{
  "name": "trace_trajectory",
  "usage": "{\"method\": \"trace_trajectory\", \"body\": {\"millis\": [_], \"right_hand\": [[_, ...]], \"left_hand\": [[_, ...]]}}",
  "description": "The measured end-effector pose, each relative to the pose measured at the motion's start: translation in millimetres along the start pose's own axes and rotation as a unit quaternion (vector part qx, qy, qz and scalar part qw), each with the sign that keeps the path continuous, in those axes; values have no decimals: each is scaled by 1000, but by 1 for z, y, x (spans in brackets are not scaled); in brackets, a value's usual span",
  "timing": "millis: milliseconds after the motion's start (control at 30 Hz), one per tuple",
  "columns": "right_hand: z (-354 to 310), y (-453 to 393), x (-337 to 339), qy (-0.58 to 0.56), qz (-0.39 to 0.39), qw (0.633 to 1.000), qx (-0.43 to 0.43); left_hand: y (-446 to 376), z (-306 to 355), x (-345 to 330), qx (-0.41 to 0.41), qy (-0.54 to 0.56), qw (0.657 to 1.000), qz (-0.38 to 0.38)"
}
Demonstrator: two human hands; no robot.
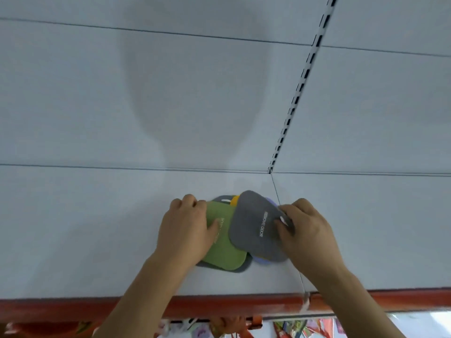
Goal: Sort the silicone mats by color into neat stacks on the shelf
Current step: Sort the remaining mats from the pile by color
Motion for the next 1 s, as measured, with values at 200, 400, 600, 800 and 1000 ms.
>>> {"method": "trace_trajectory", "body": {"millis": [200,400,600,800,1000], "right_hand": [[21,13,55,-112,91,988,-47],[14,19,51,-143,82,986,-40],[12,6,40,-107,47,993,-28],[35,-12,27,-90,3,993,-72],[54,-16,7,-102,-74,988,-91]], "left_hand": [[2,-11,-1,43,23,999,-18],[0,-13,1,55,76,996,-7],[0,-10,13,39,162,986,24],[6,-16,10,79,388,918,-3],[19,-12,8,74,315,946,-5]]}}
Point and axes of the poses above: each hand's wrist, its own y-axis away from the middle knuckle, its own x-axis out of the back of the hand, z = x × y, the point moved 9 cm from there along -y, towards the middle knuckle, and after that the axes turned 13 degrees about -x, right-handed, at the moved point
